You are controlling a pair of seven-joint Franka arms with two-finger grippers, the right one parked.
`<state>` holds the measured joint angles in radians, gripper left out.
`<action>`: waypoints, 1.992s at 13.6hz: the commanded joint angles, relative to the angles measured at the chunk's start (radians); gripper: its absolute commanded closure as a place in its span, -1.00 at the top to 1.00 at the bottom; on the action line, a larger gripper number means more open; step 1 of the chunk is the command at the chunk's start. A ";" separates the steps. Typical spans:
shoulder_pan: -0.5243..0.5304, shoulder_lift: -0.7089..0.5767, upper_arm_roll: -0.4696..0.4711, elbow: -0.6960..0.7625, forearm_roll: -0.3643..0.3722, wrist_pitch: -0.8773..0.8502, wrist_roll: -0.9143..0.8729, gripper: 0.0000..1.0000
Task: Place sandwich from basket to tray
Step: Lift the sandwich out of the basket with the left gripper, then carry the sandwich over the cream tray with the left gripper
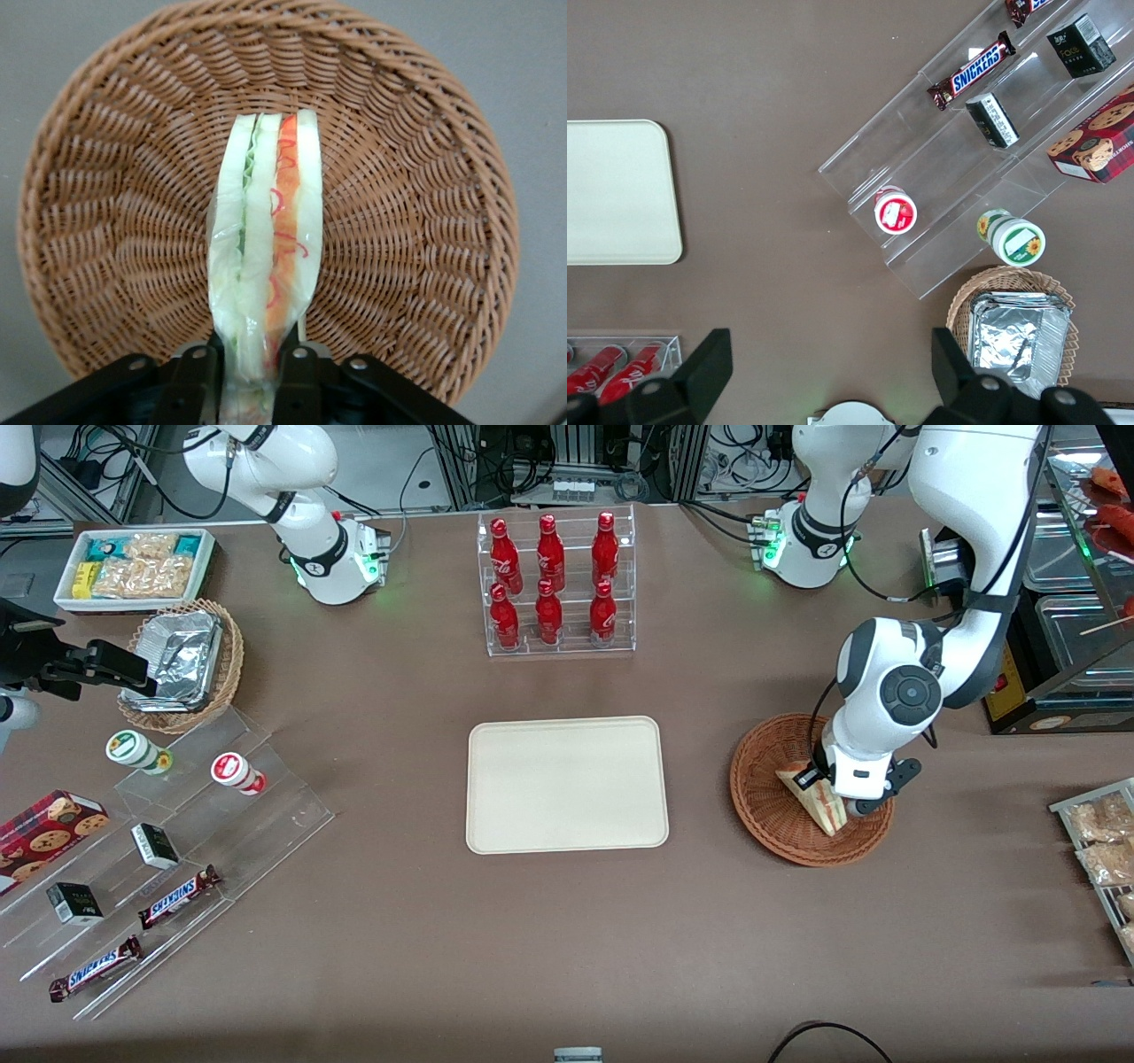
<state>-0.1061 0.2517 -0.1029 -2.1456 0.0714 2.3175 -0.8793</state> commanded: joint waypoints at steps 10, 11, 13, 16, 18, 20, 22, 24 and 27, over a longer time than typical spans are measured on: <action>-0.308 0.159 -0.012 0.432 -0.008 -0.302 0.060 -1.00; -0.334 0.190 -0.021 0.473 -0.031 -0.303 0.054 -1.00; -0.397 0.289 -0.023 0.591 -0.039 -0.308 0.042 -1.00; -0.490 0.409 -0.024 0.709 -0.038 -0.302 -0.024 -1.00; -0.543 0.483 -0.024 0.795 -0.039 -0.300 -0.038 -1.00; -0.583 0.543 -0.024 0.869 -0.039 -0.303 -0.108 -1.00; -0.607 0.569 -0.024 0.891 -0.039 -0.302 -0.132 -1.00; -0.618 0.575 -0.024 0.895 -0.039 -0.299 -0.136 -1.00; -0.623 0.593 -0.024 0.892 -0.039 -0.264 -0.162 -1.00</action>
<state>-0.7130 0.8190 -0.1384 -1.2867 0.0412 2.0423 -1.0130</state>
